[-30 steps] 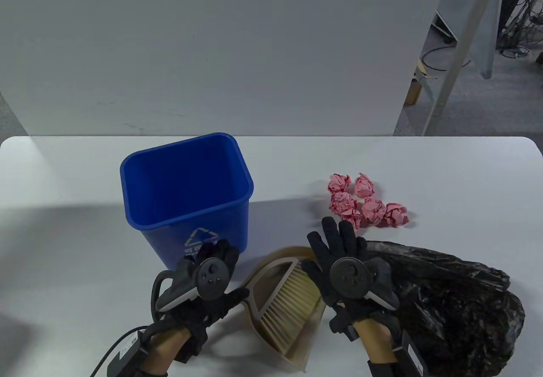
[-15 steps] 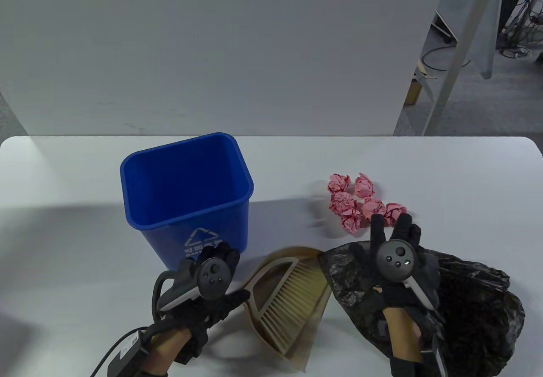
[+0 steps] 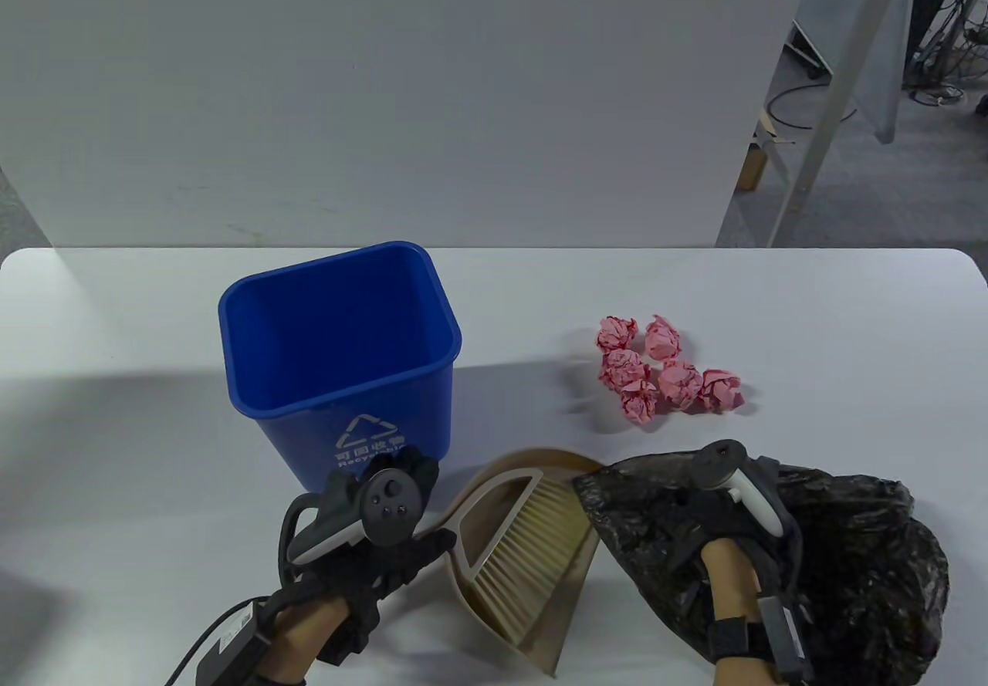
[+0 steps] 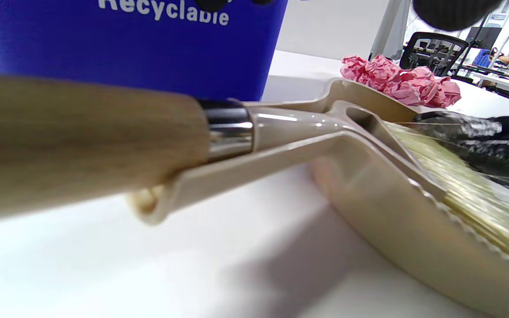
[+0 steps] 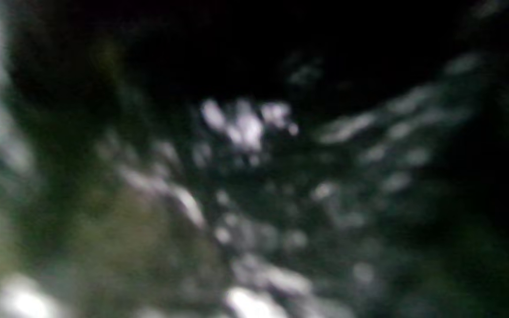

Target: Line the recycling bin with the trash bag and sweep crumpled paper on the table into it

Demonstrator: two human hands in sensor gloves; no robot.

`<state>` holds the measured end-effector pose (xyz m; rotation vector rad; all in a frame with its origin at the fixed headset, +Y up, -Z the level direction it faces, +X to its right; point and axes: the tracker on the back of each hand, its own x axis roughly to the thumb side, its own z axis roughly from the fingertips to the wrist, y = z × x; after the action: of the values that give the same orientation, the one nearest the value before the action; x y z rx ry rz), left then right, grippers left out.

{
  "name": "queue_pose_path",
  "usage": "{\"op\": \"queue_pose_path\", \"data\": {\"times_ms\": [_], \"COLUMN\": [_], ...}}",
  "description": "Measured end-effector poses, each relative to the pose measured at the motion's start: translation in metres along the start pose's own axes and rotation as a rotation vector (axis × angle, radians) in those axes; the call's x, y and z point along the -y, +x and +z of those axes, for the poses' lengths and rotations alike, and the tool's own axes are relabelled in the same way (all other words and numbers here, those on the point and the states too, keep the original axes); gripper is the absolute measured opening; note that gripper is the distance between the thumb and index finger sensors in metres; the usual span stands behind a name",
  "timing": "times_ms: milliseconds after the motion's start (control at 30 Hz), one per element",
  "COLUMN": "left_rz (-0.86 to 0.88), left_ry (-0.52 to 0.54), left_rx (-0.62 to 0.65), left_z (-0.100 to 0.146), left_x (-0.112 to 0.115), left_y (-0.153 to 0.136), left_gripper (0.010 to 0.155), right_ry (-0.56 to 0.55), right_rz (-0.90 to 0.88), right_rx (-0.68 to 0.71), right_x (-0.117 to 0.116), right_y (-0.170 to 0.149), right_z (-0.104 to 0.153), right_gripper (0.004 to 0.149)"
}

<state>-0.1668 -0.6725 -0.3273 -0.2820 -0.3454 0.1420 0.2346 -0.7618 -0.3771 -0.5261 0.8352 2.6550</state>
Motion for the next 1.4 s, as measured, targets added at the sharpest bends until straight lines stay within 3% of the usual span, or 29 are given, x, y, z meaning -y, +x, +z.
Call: {"op": "queue_pose_path", "data": {"times_ms": [67, 133, 267, 367, 500, 667, 833, 1000, 1133, 1233, 1333, 1400], "left_rz": [-0.001, -0.001, 0.002, 0.007, 0.018, 0.072, 0.182, 0.517, 0.703, 0.733, 0.773, 0.766], "left_ry": [-0.008, -0.012, -0.014, -0.01, -0.004, -0.007, 0.052, 0.105, 0.029, -0.066, -0.06, -0.005], "left_rx": [-0.001, -0.001, -0.002, -0.001, 0.002, 0.021, 0.067, 0.206, 0.269, 0.272, 0.215, 0.186], "left_z": [0.0, 0.0, 0.0, 0.0, 0.0, 0.0, 0.004, 0.008, 0.003, -0.003, -0.008, -0.008], "left_x": [0.0, 0.001, 0.001, 0.0, 0.0, -0.001, -0.008, -0.015, -0.009, -0.001, 0.004, 0.002], "left_y": [0.0, 0.001, 0.0, 0.0, 0.0, -0.001, -0.005, -0.012, -0.009, -0.006, -0.007, -0.009], "left_gripper": [0.088, 0.087, 0.087, 0.086, 0.085, 0.086, 0.09, 0.099, 0.105, 0.105, 0.09, 0.058], "right_ry": [-0.175, -0.338, -0.368, -0.404, -0.585, -0.786, -0.864, -0.861, -0.818, -0.808, -0.812, -0.819], "right_rz": [0.121, 0.131, 0.02, -0.04, -0.202, -0.289, -0.177, -0.011, 0.135, 0.191, 0.198, 0.182], "right_rx": [-0.023, -0.033, -0.019, 0.012, 0.128, 0.431, 0.785, 1.032, 1.151, 1.223, 1.278, 1.281], "right_x": [0.009, 0.013, 0.016, 0.02, 0.038, 0.051, 0.039, 0.01, -0.016, -0.029, -0.033, -0.031], "right_y": [0.009, 0.015, 0.012, 0.007, 0.006, 0.023, 0.061, 0.102, 0.129, 0.14, 0.142, 0.14], "right_z": [0.004, 0.008, 0.009, 0.012, 0.034, 0.074, 0.11, 0.137, 0.151, 0.16, 0.167, 0.168], "right_gripper": [0.072, 0.054, 0.038, 0.036, 0.036, 0.036, 0.036, 0.036, 0.036, 0.036, 0.037, 0.038]}}
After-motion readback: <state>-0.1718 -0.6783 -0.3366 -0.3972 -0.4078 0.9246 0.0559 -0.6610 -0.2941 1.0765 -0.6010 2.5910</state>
